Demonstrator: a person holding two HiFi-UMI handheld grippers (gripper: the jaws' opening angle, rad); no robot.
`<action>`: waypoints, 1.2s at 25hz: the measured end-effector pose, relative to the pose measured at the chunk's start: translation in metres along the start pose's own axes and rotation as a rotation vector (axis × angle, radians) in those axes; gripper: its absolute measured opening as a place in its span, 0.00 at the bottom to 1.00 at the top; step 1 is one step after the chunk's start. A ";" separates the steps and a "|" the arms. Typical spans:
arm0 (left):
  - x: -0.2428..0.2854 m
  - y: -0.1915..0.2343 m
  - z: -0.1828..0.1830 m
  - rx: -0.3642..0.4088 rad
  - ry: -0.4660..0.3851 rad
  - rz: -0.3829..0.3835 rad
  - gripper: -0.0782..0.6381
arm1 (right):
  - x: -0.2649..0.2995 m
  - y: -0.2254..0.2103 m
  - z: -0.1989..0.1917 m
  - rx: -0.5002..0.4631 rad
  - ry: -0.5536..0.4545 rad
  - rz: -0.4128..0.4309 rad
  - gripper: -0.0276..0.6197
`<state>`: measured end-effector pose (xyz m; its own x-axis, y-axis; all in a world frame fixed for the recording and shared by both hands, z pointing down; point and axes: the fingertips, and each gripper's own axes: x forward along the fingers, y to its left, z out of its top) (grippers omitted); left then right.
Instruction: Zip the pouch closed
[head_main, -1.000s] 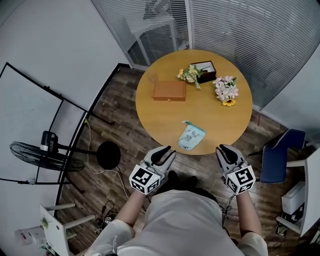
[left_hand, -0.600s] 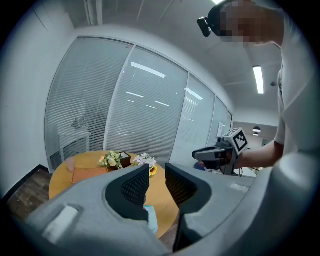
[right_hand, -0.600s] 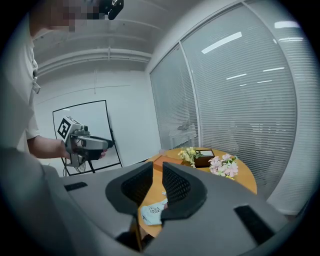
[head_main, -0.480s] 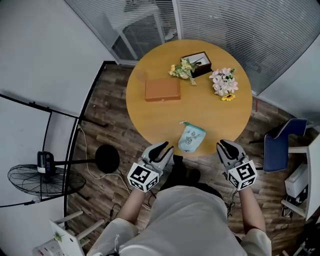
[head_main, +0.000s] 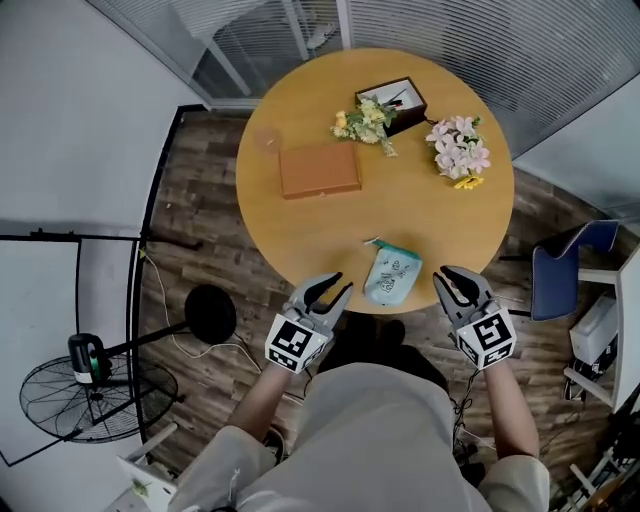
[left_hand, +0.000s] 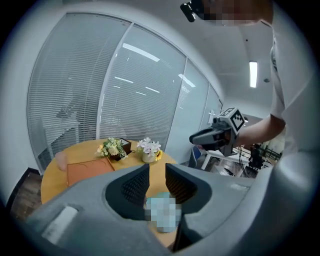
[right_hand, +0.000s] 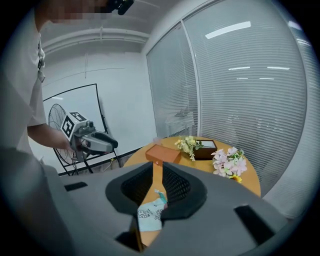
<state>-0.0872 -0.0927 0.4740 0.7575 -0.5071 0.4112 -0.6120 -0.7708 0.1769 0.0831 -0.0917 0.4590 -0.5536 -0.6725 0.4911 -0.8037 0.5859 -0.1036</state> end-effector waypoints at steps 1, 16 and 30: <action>0.006 0.005 -0.004 0.009 0.009 -0.014 0.26 | 0.008 -0.002 -0.003 0.002 0.010 -0.004 0.14; 0.110 0.059 -0.098 0.044 0.208 -0.131 0.26 | 0.095 -0.027 -0.057 0.015 0.162 0.036 0.14; 0.192 0.076 -0.183 0.139 0.390 -0.122 0.26 | 0.168 -0.053 -0.129 -0.039 0.269 0.205 0.14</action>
<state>-0.0298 -0.1787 0.7298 0.6632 -0.2458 0.7069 -0.4666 -0.8743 0.1339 0.0611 -0.1780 0.6583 -0.6211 -0.3990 0.6745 -0.6700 0.7169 -0.1929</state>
